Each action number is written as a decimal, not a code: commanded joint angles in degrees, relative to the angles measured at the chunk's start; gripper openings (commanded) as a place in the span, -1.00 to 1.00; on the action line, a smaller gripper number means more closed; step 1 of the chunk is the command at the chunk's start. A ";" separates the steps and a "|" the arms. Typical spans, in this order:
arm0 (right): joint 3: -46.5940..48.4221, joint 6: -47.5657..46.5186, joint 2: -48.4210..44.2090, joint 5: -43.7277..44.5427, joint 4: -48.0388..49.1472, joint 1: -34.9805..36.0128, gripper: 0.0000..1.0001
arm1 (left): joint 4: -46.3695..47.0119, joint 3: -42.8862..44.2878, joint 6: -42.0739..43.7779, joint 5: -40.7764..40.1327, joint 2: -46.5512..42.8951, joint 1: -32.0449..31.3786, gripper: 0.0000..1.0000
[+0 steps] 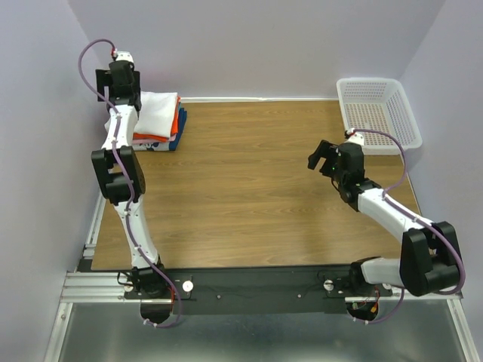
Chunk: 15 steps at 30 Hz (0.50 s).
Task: Fold and stack the t-shirts
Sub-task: Neatly place the folded tshirt to the corner, then reset both grippers
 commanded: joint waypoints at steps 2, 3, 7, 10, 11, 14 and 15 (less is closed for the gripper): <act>0.68 0.69 -3.26 1.69 -1.85 -0.22 1.00 | -2.56 3.49 -6.46 4.75 -5.66 0.59 0.97; 0.50 1.13 -3.78 1.86 -2.29 -0.22 1.00 | -2.83 3.41 -8.82 5.98 -6.90 0.59 0.97; -0.20 1.75 -6.60 1.60 -3.52 -0.22 1.00 | -3.44 2.00 -16.56 14.23 -13.40 0.50 0.97; -0.73 2.63 -8.88 1.16 -4.84 -0.31 1.00 | -2.13 -2.12 -23.15 22.67 -19.29 0.50 0.97; -0.99 2.89 -10.02 0.90 -5.54 -0.22 1.00 | -1.60 -5.18 -24.91 26.26 -22.35 0.33 0.97; -1.43 3.68 -12.57 0.46 -7.20 -0.22 1.00 | 0.68 -12.11 -31.15 29.54 -28.24 -0.37 0.97; -1.60 3.77 -13.36 0.72 -7.65 -0.22 1.00 | 1.56 -14.07 -32.21 29.37 -29.66 -1.60 0.97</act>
